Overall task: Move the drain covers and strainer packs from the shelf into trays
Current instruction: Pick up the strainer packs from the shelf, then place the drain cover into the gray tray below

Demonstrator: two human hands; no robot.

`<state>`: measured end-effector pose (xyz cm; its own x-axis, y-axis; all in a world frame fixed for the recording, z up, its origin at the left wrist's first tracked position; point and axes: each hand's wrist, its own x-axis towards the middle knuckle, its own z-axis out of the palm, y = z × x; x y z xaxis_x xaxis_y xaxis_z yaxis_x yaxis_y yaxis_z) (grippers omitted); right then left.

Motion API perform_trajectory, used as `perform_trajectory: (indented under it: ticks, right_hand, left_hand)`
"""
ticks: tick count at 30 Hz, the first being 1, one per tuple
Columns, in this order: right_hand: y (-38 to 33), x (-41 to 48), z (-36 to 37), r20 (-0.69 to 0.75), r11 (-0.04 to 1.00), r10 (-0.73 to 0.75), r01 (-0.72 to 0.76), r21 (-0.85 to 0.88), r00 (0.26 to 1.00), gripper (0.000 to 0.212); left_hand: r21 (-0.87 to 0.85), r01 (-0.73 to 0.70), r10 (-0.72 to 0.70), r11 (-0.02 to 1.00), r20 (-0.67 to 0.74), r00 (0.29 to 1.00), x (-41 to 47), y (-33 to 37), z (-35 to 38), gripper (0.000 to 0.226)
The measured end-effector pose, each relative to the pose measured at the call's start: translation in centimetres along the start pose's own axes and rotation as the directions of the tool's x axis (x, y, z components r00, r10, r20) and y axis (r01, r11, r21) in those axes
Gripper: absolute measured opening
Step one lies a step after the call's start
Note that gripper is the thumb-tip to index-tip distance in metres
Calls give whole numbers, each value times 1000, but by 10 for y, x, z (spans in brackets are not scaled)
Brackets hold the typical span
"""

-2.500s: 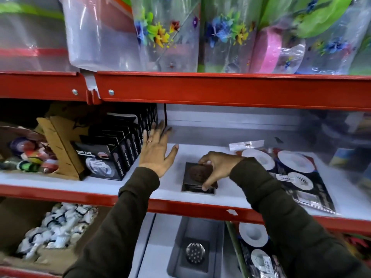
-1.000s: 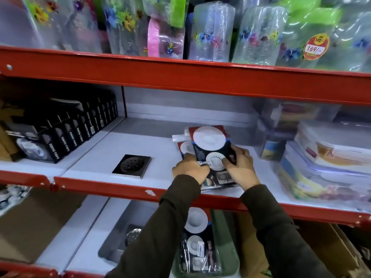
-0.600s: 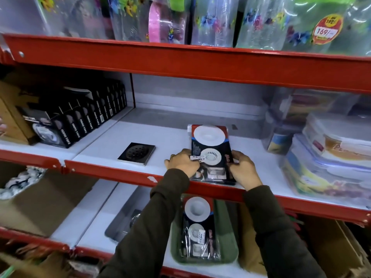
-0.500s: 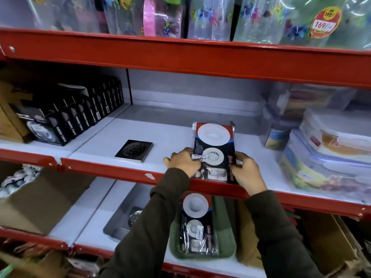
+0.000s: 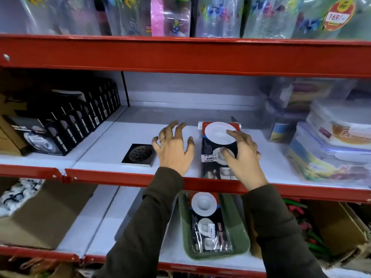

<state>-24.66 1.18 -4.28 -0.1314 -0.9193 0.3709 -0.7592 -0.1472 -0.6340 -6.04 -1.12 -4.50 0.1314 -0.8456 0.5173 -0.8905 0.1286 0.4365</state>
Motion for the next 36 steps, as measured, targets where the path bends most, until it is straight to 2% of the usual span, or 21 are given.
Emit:
perform_trajectory:
  ticks: [4, 8, 10, 13, 16, 19, 22, 24, 26, 27, 29, 31, 33, 35, 36]
  right_hand:
    - [-41, 0, 34, 177, 987, -140, 123, 101, 974, 53]
    - [-86, 8, 84, 401, 967, -239, 255, 13, 884, 61]
    - [-108, 17, 108, 512, 955, -221, 291, -59, 830, 72]
    - [-140, 34, 142, 662, 948, -121, 283, -144, 740, 89]
    - [-154, 47, 161, 726, 958, -12, 217, -189, 687, 91]
    - [-159, 53, 165, 709, 963, 3, 190, -194, 706, 93]
    - [-165, 46, 152, 614, 972, -33, 169, -165, 789, 100]
    - [-169, 31, 134, 504, 987, -93, 147, -68, 859, 104]
    - [-170, 2, 107, 484, 989, -144, 132, 60, 863, 107]
    - [-169, -16, 94, 523, 986, -163, 126, 106, 836, 107]
    - [-162, -56, 82, 670, 990, -132, 67, 122, 731, 100]
    - [-146, -86, 102, 805, 999, -29, 38, 8, 593, 87]
    - [-129, -99, 149, 873, 994, 82, 29, -109, 480, 71]
    - [-105, -103, 207, 873, 980, 189, -26, -199, 449, 72]
    - [-92, -105, 236, 848, 967, 240, -36, -253, 472, 78]
  left_hand:
    - [57, -119, 127, 991, -155, 980, 9, -60, -28, 44]
    - [77, -87, 99, 993, -167, 981, 9, -143, -45, 42]
    - [63, -90, 99, 994, -145, 985, 6, -178, -50, 44]
    - [85, -212, 221, 974, -115, 968, 5, -217, -56, 48]
    - [122, -320, 334, 940, -122, 935, 2, -235, -56, 56]
    - [116, -323, 339, 939, -163, 927, 1, -243, -53, 63]
    - [148, -344, 368, 927, -192, 910, 1, -246, -49, 64]
    - [163, -344, 372, 925, -196, 907, 1, -249, -47, 65]
    - [184, -341, 373, 922, -183, 910, 1, -249, -47, 65]
    - [187, -345, 376, 920, -173, 910, 2, -248, -48, 64]
    - [188, -356, 386, 915, -160, 909, 2, -247, -48, 63]
    - [203, -363, 395, 909, -147, 907, 2, -247, -47, 63]
    - [228, -363, 399, 903, -137, 907, 2, -248, -46, 64]
    - [242, -352, 391, 904, -136, 910, 3, -248, -46, 65]
    - [242, -346, 384, 907, -134, 913, 3, -248, -46, 65]
